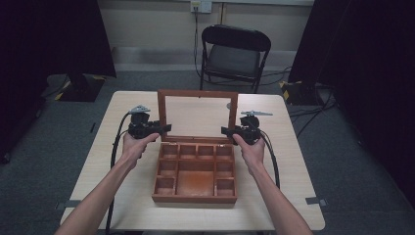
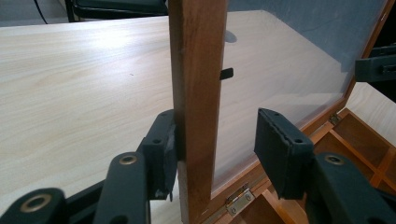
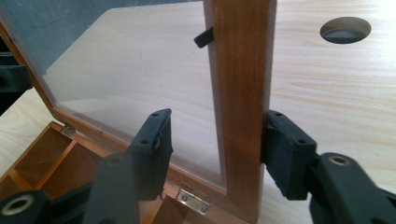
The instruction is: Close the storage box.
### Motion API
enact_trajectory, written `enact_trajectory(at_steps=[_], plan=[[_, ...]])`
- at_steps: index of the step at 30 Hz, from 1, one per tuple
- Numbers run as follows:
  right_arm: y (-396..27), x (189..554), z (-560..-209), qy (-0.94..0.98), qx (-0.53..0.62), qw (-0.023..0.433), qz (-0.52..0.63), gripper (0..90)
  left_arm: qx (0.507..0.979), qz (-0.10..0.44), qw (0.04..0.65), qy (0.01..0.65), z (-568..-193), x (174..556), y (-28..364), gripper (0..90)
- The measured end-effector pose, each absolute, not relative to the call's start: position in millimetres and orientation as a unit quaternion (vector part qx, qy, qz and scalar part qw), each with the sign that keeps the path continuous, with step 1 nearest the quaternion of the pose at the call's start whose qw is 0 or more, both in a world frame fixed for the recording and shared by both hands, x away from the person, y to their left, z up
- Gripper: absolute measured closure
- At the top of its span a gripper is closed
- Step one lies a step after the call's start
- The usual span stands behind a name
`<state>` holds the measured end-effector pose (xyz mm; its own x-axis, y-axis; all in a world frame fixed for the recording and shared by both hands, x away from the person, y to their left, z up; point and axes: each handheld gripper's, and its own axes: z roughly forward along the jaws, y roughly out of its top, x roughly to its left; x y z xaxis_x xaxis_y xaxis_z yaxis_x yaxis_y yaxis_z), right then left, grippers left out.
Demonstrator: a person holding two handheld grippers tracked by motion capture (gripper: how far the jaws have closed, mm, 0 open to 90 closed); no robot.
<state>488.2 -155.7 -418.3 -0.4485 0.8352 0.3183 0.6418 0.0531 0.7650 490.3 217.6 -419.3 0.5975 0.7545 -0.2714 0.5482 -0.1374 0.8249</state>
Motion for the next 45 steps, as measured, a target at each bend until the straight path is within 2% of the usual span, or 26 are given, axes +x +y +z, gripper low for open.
enact_trajectory(at_steps=[5,9,13,23,45], plan=[[-158,486,-417,0.714,0.514,0.097,0.465,43.9,0.752,0.104,0.494,0.424,-415,486,219,48.8],[-160,480,-416,0.714,0.508,0.089,0.474,42.7,0.753,0.106,0.5,0.414,-411,481,218,44.4],[-160,478,-415,0.715,0.507,0.088,0.474,41.3,0.754,0.107,0.501,0.41,-409,477,219,44.6],[-162,468,-412,0.724,0.494,0.084,0.474,38.7,0.755,0.104,0.514,0.393,-409,470,226,52.5],[-166,452,-407,0.727,0.486,0.088,0.477,33.3,0.771,0.1,0.507,0.373,-407,456,226,48.3]])
